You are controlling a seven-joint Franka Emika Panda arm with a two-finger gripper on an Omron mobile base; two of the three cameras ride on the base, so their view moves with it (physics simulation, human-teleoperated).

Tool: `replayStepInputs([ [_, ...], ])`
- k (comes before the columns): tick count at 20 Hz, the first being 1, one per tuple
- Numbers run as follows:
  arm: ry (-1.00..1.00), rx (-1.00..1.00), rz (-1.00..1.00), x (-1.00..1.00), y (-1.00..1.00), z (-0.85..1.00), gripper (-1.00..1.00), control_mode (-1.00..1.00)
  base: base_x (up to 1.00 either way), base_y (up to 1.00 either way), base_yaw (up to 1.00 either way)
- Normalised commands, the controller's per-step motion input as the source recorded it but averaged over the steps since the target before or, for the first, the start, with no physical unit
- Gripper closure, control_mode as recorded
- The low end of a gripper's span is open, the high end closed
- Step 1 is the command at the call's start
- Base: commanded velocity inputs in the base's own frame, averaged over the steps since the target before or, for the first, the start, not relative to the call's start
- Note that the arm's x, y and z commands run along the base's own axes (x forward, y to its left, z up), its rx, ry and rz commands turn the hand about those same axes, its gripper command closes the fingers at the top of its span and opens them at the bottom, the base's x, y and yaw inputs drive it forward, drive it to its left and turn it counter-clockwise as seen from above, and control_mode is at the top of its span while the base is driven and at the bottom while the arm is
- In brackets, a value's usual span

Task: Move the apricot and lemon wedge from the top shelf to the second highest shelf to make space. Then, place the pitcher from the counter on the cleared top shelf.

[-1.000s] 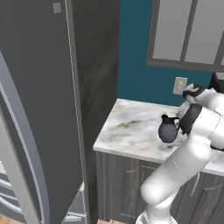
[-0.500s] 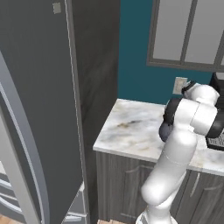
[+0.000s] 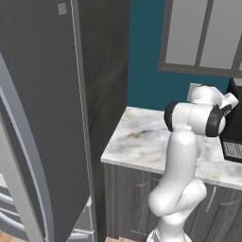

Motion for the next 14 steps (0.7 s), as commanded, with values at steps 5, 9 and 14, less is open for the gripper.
replayStepInputs([
  [5, 0.0, -0.01, -0.02, -0.52, 0.53, 0.0, 1.0, -1.0, 0.0, 0.0, 0.0],
  [9, 0.0, -0.05, -0.25, -0.51, 0.76, 0.24, 1.0, -1.0, 0.0, 0.0, 0.0],
  [14, 0.0, -0.11, -0.45, -0.42, 0.78, 0.25, 1.0, -1.0, 0.0, 0.0, 0.0],
])
